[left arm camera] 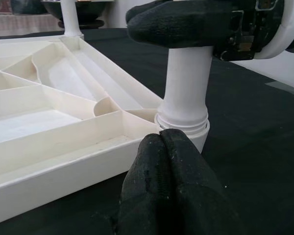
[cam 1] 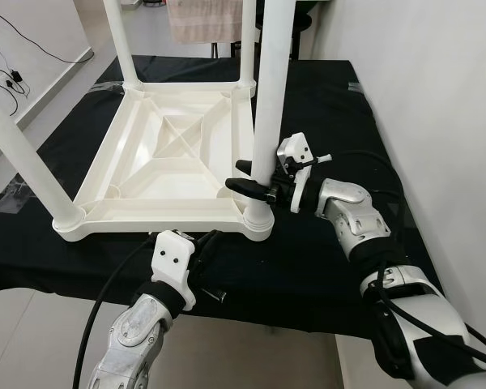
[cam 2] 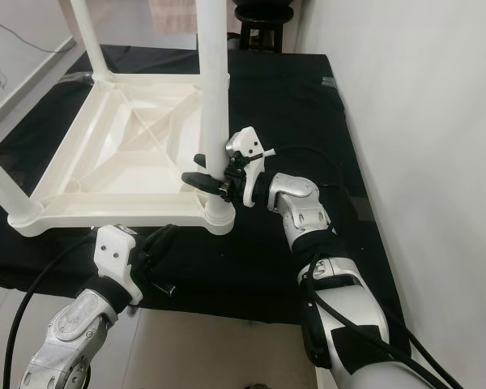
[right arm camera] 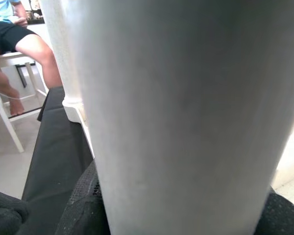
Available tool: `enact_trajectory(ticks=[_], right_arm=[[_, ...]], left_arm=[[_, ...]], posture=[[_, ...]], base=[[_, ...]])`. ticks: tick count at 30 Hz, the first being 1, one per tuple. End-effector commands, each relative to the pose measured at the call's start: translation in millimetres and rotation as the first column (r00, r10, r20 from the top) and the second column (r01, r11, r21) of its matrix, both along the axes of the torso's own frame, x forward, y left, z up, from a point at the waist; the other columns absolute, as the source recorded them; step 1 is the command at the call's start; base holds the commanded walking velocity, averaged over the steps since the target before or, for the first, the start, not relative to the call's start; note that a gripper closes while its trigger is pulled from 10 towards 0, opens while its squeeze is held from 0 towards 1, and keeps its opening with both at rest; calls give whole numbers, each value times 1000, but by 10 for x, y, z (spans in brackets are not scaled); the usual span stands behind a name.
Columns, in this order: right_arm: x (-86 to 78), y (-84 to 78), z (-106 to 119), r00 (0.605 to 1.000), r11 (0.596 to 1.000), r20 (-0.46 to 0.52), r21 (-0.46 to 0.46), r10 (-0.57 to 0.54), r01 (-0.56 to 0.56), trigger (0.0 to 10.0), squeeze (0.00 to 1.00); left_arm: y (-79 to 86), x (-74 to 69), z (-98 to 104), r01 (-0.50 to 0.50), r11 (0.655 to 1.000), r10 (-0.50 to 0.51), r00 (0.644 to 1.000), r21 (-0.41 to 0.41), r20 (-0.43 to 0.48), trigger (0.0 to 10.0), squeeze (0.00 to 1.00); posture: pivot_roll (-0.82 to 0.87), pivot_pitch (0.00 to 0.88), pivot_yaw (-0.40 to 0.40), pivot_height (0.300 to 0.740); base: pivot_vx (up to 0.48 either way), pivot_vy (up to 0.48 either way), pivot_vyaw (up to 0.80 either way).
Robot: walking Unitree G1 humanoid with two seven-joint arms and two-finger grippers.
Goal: Building children table
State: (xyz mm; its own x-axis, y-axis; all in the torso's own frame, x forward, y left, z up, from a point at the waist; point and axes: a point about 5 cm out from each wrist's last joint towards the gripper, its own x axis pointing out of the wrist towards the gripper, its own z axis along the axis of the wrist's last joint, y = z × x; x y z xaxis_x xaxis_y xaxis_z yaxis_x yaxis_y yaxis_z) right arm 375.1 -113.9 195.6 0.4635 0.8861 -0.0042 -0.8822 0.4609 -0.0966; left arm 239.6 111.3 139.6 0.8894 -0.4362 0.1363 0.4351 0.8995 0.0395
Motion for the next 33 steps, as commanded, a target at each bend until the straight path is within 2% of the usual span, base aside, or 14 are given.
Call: enact_trajectory(ticks=[1, 3, 5, 6, 8, 12, 20, 25, 26, 27, 28, 30, 32, 33], right_arm=[[3, -77, -138, 995, 996, -28, -27, -90, 90, 0, 0], [51, -141, -227, 963, 963, -39, -49, -266, 264, 0, 0], [99, -291, -395, 796, 793, -22, -107, -605, 600, 0, 0], [76, -388, -465, 636, 637, -46, -83, -770, 766, 0, 0], [-54, -334, -615, 574, 584, -123, -77, -810, 808, 0, 0], [-237, -76, -609, 657, 662, -88, -53, -749, 748, 0, 0], [-198, -20, -588, 661, 669, -119, -40, -740, 742, 0, 0], [-274, 204, -570, 729, 734, -84, -70, -680, 676, 588, 0], [-282, 259, -539, 774, 776, -64, -61, -630, 628, 10000, 0], [-282, 259, -539, 774, 776, -64, -61, -630, 628, 10000, 0], [-288, 322, -471, 839, 841, -57, -23, -541, 540, 10000, 1000], [-333, 401, -308, 932, 932, -58, 44, -356, 359, 10000, 1000], [-354, 412, -234, 961, 960, -35, 52, -275, 276, 10000, 1000], [-347, 392, -153, 983, 982, -3, 38, -183, 183, 10000, 502]], left_arm=[[19, -17, -13, -2, 1000, 2, 1000, 5, -4, 10000, 0], [23, -15, -12, -3, 1000, 3, 1000, 5, -4, 10000, 0], [31, -12, -8, -3, 1000, 3, 1000, 7, -4, 10000, 0], [34, -11, -6, -4, 1000, 4, 1000, 7, -3, 10000, 0], [39, -12, -3, -5, 1000, 5, 1000, 8, -3, 10000, 0], [48, -3, -6, -7, 1000, 7, 1000, 10, -5, 10000, 0], [56, -5, -4, -15, 1000, 15, 1000, 15, -4, 10000, 0], [54, -6, -6, -12, 1000, 12, 1000, 15, -6, 10000, 0], [48, -5, -6, -10, 1000, 10, 1000, 15, -6, 10000, 0], [48, -5, -6, -10, 1000, 10, 1000, 15, -6, 10000, 0], [42, -5, -7, -10, 1000, 10, 1000, 14, -7, 10000, 0], [32, -2, -8, -10, 1000, 10, 1000, 13, -6, 10000, 0], [29, -2, -9, -10, 1000, 10, 1000, 12, -6, 10000, 0], [26, 0, -10, -9, 1000, 9, 1000, 11, -7, 10000, 0]], posture=[[74, 99, -24, 740], [70, 100, -23, 740], [72, 104, -24, 740], [72, 106, -24, 740], [68, 109, -22, 740], [63, 101, -17, 740], [81, 106, -18, 740], [77, 106, -19, 740], [82, 106, -21, 740], [82, 106, -21, 740], [82, 104, -21, 740], [82, 103, -23, 740], [81, 101, -24, 740], [77, 99, -25, 740]], base=[[0, 0, 0], [0, 0, 0], [0, 0, 0], [0, 0, 0], [0, 0, 0], [0, 0, 0], [0, 0, 0], [0, 0, 0], [0, 0, 0], [0, 0, 0], [0, 0, 0], [0, 0, 0], [0, 0, 0], [0, 0, 0]])
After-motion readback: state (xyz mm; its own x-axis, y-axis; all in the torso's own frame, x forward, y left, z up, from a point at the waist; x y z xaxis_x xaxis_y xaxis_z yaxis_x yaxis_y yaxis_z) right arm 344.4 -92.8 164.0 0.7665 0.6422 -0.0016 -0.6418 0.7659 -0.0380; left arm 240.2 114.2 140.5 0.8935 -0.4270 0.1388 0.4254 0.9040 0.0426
